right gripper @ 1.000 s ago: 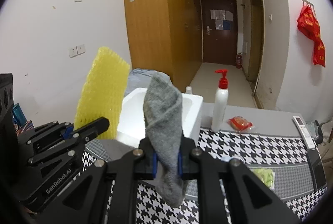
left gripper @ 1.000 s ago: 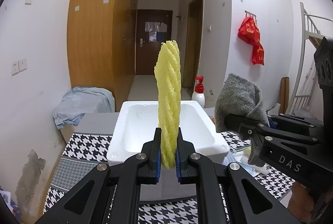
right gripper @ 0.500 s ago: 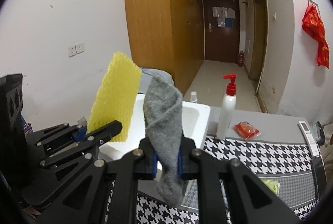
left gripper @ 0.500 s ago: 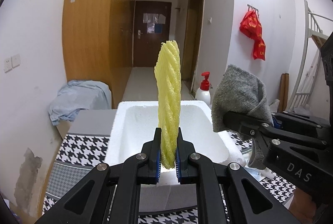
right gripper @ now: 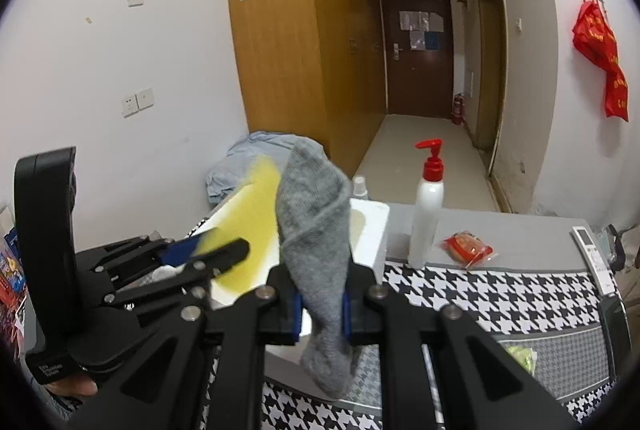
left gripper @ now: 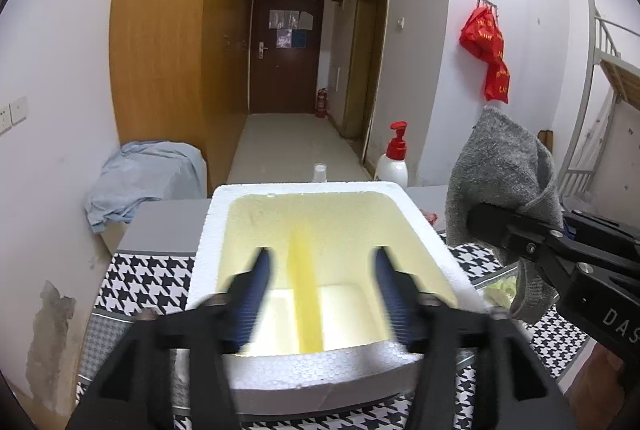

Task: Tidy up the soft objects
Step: 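Open the left gripper to drop the mesh sleeve into the foam box, then lower the grey sock into the foam box and open the right gripper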

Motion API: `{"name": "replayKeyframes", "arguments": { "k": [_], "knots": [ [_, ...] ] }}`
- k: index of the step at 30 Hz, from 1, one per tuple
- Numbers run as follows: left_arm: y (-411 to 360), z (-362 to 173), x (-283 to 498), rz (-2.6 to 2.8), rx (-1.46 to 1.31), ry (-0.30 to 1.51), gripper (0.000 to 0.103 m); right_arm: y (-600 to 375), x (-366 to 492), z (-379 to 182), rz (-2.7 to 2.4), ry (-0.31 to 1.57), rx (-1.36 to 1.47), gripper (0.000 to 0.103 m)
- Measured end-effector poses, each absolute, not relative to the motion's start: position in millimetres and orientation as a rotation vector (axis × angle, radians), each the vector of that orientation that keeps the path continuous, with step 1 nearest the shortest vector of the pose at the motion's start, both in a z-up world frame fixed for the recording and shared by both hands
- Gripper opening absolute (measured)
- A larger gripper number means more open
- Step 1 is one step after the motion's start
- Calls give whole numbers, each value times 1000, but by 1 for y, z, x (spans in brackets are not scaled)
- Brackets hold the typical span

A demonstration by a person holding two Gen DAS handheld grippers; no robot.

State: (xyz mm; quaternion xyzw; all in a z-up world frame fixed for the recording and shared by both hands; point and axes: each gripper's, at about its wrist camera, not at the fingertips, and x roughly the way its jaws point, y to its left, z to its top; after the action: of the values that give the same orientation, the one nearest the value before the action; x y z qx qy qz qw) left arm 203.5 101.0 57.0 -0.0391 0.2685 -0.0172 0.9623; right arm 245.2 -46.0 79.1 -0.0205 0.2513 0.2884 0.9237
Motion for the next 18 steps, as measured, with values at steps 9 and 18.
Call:
{"name": "replayKeyframes", "arguments": {
  "k": [9,18],
  "knots": [
    [105,64,189,15,-95,452,102,-53,245,80,584,515,-29,18],
    [119,67,179,78,-104,444,102,-49,242,83,596,509,-41,18]
  ]
}}
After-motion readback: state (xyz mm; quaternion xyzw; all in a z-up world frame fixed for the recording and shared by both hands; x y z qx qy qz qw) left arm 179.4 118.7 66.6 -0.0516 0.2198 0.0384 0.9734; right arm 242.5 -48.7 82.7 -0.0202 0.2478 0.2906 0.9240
